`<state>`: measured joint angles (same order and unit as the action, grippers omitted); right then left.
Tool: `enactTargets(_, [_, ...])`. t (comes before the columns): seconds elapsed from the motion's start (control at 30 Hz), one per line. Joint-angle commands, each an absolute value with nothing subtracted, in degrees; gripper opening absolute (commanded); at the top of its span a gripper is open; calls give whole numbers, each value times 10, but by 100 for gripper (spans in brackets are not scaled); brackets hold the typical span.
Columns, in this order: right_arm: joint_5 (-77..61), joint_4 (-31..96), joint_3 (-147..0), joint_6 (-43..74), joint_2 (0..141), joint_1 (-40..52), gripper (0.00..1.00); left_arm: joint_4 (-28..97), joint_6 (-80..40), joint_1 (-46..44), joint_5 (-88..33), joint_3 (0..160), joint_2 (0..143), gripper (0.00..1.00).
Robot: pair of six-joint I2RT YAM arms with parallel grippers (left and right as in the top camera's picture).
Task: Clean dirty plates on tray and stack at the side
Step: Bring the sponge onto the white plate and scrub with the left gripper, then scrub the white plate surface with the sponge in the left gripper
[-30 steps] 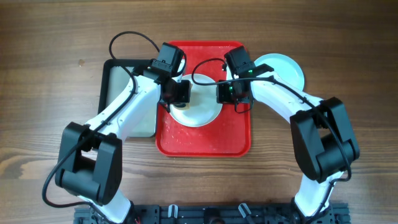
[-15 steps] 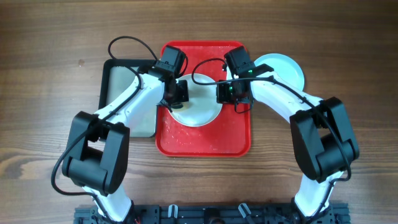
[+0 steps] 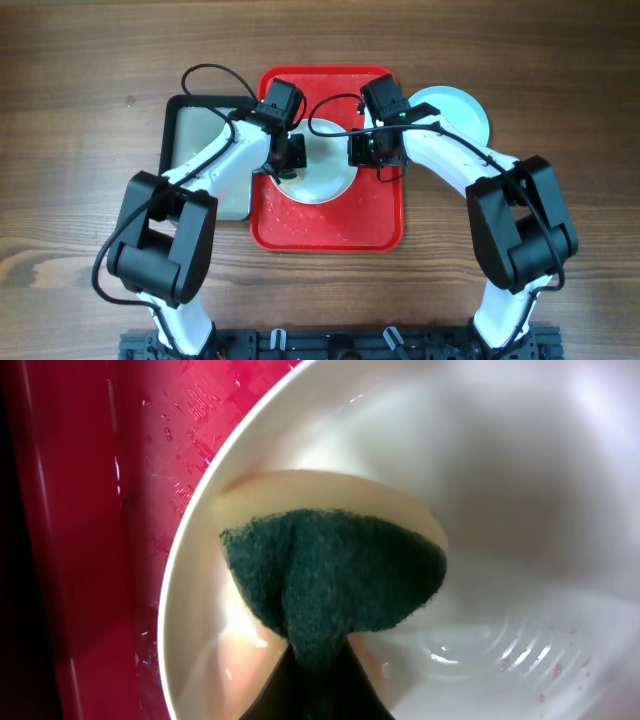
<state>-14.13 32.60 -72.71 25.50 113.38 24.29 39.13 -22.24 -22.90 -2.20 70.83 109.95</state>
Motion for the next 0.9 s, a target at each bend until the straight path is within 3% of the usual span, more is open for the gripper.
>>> enactTargets(0.0, [-148,326,-725,256,1146,246,4,390,-228,-233,-43,692,1135,4])
enactTargets(0.87, [-150,326,-725,255,1146,246,4,364,-210,-234,-200,692,1146,4])
